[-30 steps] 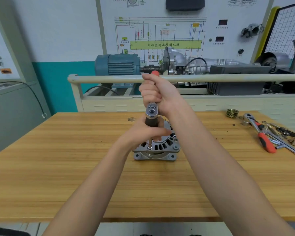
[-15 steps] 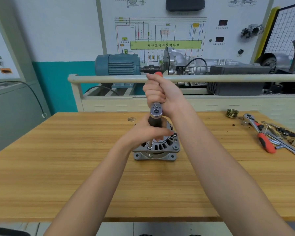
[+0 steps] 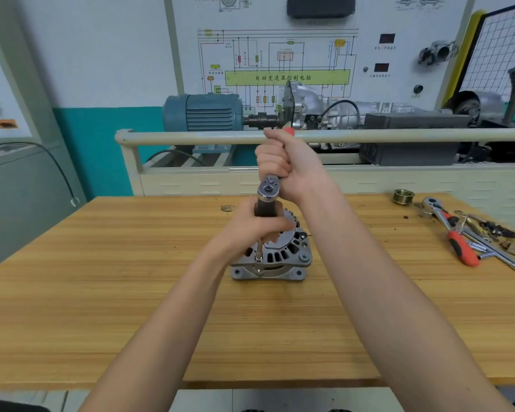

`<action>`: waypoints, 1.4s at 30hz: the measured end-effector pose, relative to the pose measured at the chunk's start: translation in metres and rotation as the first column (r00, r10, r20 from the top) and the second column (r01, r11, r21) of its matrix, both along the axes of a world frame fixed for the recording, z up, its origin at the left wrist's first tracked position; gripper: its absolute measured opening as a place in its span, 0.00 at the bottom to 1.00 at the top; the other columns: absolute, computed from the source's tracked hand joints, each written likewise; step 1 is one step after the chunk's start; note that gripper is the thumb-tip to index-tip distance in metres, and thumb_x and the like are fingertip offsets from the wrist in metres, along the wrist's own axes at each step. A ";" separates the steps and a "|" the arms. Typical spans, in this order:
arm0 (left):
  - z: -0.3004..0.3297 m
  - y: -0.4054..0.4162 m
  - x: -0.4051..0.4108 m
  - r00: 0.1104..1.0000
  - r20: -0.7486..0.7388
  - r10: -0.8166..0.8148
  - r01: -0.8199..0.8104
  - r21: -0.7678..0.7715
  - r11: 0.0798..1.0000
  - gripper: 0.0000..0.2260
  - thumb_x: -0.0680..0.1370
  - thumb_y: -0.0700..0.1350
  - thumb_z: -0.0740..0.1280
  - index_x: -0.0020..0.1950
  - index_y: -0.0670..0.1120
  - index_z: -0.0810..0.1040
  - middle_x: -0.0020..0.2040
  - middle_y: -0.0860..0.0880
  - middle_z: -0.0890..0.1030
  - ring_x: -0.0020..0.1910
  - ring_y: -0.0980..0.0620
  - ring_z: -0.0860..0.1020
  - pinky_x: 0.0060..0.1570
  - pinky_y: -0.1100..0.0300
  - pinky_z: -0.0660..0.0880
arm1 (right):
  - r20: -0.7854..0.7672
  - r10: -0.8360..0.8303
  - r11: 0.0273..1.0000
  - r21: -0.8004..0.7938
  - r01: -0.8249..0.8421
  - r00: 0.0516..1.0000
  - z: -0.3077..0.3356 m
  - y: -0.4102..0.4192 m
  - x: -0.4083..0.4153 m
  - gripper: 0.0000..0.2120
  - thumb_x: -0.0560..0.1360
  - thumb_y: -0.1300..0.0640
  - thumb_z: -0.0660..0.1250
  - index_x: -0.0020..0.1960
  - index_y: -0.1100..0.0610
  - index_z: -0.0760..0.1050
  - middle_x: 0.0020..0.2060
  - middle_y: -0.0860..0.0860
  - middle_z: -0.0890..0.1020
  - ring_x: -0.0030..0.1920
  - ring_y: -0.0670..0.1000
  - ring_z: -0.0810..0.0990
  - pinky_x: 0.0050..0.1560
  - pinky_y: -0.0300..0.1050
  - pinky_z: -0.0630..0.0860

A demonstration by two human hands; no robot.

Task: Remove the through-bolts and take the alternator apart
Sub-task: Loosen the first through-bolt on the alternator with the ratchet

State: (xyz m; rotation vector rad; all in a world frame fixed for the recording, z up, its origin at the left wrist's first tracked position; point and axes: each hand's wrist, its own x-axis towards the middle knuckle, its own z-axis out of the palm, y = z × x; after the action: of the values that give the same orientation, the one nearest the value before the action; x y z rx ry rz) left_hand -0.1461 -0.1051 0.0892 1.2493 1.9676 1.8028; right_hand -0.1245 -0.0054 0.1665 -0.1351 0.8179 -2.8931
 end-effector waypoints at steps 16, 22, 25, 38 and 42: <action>0.001 0.007 0.003 0.994 -0.099 0.048 -0.067 -0.188 0.980 0.16 0.70 0.39 0.71 0.26 0.48 0.68 0.23 0.52 0.70 0.23 0.55 0.68 0.27 0.66 0.66 | 0.017 0.120 0.989 0.086 -0.121 0.993 0.001 0.008 0.003 0.25 0.81 0.55 0.56 0.26 0.56 0.60 0.21 0.44 0.55 0.16 0.42 0.52 0.13 0.34 0.52; -0.008 0.024 0.002 0.936 0.107 0.334 -0.344 0.090 0.935 0.18 0.71 0.33 0.67 0.26 0.48 0.65 0.21 0.53 0.67 0.20 0.56 0.64 0.21 0.68 0.63 | 0.037 -0.231 0.965 -0.117 0.234 0.972 -0.004 0.002 0.003 0.22 0.81 0.57 0.58 0.29 0.54 0.59 0.16 0.46 0.58 0.14 0.43 0.55 0.13 0.34 0.53; -0.009 0.027 0.002 0.883 0.202 0.423 -0.458 0.181 0.870 0.16 0.71 0.33 0.65 0.28 0.46 0.64 0.21 0.53 0.65 0.21 0.55 0.62 0.21 0.66 0.61 | 0.042 -0.410 0.900 -0.147 0.411 0.911 -0.006 -0.005 0.002 0.20 0.81 0.57 0.57 0.30 0.53 0.59 0.17 0.45 0.57 0.14 0.44 0.54 0.14 0.35 0.53; -0.006 0.021 0.005 0.917 0.199 0.346 -0.376 0.140 0.916 0.16 0.72 0.31 0.66 0.28 0.45 0.66 0.20 0.54 0.67 0.19 0.57 0.65 0.24 0.64 0.65 | 0.048 -0.312 0.941 -0.119 0.316 0.949 -0.002 -0.006 0.002 0.21 0.81 0.57 0.58 0.29 0.54 0.60 0.17 0.45 0.58 0.14 0.43 0.55 0.14 0.34 0.52; -0.008 0.015 0.004 0.922 0.159 0.352 -0.375 0.145 0.916 0.16 0.71 0.32 0.67 0.28 0.45 0.67 0.21 0.53 0.68 0.20 0.56 0.66 0.24 0.64 0.64 | 0.044 -0.327 0.942 -0.062 0.330 0.944 -0.002 -0.010 0.002 0.20 0.80 0.57 0.59 0.30 0.54 0.60 0.17 0.45 0.58 0.14 0.44 0.55 0.14 0.35 0.53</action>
State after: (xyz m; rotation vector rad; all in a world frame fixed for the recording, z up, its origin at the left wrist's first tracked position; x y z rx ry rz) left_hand -0.1420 -0.0906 0.0812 0.8137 2.1157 2.2082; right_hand -0.1225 -0.0157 0.1642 0.0491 0.8042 -3.2267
